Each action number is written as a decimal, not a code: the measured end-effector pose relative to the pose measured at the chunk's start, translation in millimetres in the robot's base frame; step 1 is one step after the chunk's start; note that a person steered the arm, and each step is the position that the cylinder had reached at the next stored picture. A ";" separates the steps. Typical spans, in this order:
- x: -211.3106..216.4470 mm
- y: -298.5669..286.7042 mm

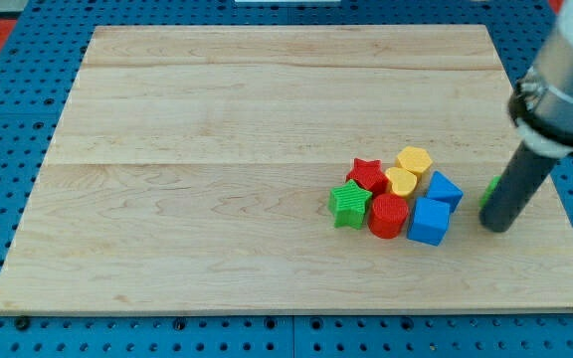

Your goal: Push the green circle into the group of the blocks

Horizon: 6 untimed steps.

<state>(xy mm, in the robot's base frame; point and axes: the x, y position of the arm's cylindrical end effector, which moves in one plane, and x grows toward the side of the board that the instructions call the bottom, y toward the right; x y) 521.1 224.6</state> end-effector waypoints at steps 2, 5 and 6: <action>12.0 47.4; 3.7 -21.6; 43.3 -16.8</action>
